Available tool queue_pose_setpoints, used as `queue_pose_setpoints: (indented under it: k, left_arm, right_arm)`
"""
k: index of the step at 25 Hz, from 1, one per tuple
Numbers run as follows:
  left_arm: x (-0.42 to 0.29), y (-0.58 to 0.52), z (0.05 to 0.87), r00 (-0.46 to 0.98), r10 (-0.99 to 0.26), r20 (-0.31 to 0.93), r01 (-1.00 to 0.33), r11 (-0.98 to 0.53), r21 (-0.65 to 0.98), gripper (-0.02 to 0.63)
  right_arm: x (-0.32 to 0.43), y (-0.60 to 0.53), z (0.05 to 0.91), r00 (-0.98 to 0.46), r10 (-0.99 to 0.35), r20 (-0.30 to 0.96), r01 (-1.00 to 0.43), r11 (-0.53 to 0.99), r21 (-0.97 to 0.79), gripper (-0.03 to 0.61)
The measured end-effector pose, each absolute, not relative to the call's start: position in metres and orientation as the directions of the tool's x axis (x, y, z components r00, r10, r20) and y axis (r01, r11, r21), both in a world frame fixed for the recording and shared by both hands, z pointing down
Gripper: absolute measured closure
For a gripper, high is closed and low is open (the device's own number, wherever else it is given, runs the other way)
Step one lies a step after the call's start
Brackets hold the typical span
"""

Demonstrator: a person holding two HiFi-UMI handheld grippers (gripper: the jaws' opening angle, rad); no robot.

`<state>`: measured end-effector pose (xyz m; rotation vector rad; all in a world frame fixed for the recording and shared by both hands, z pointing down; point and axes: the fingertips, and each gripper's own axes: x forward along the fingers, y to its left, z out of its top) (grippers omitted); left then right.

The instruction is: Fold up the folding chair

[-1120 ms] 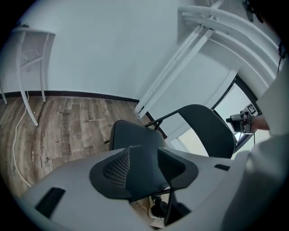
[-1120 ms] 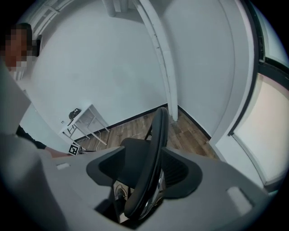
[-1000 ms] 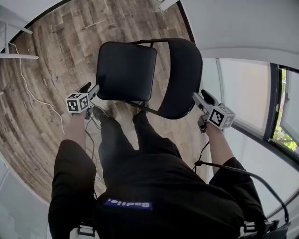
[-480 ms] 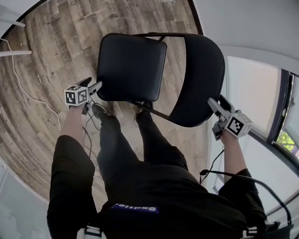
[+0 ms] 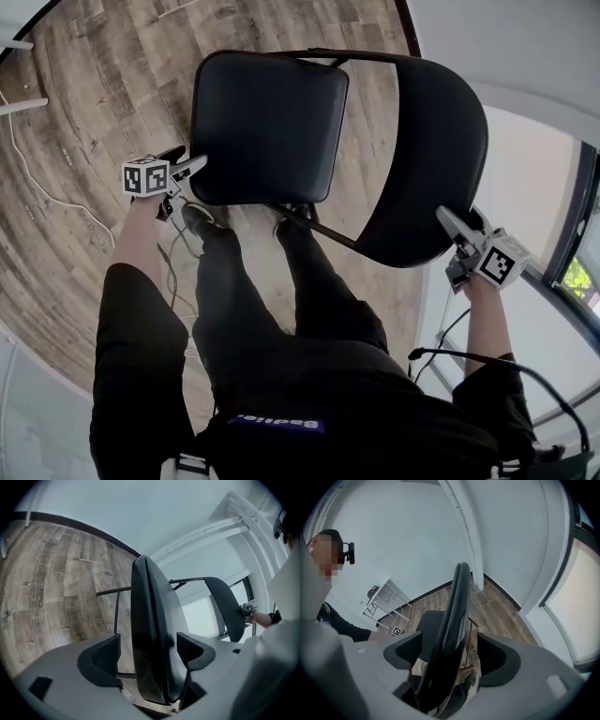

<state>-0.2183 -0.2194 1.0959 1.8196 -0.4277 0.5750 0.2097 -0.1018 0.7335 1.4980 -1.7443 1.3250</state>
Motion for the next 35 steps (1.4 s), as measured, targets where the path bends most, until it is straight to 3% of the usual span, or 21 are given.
queue_pose_setpoints:
  k: [6, 11, 13, 15, 22, 35]
  left_arm:
    - [-0.205, -0.215, 1.110, 0.885, 0.109, 0.453, -0.423, -0.219, 0.879, 0.259]
    - [-0.198, -0.212, 1.115, 0.909, 0.134, 0.395, -0.369, -0.186, 0.911, 0.261]
    - [-0.192, -0.213, 1.115, 0.915, 0.126, 0.383, -0.357, -0.188, 0.915, 0.261]
    - [-0.179, -0.212, 1.109, 0.921, 0.119, 0.371, -0.346, -0.185, 0.920, 0.264]
    - [-0.171, -0.206, 1.101, 0.893, 0.072, 0.444, -0.430, -0.152, 0.890, 0.267]
    - [-0.141, -0.192, 1.038, 0.847, 0.058, 0.528, -0.513, -0.167, 0.842, 0.268]
  right_arm:
    - [0.208, -0.104, 0.751, -0.300, -0.417, 0.858, -0.932, -0.065, -0.357, 0.242]
    - [0.206, -0.095, 0.765, -0.342, -0.377, 0.861, -0.920, -0.053, -0.389, 0.263]
    - [0.204, -0.095, 0.765, -0.347, -0.364, 0.864, -0.924, -0.025, -0.382, 0.318]
    - [0.200, -0.095, 0.765, -0.350, -0.357, 0.866, -0.926, -0.010, -0.378, 0.435]
    - [0.199, -0.100, 0.759, -0.369, -0.395, 0.841, -0.907, -0.045, -0.419, 0.492]
    - [0.198, -0.102, 0.715, -0.326, -0.379, 0.866, -0.929, -0.039, -0.367, 0.499]
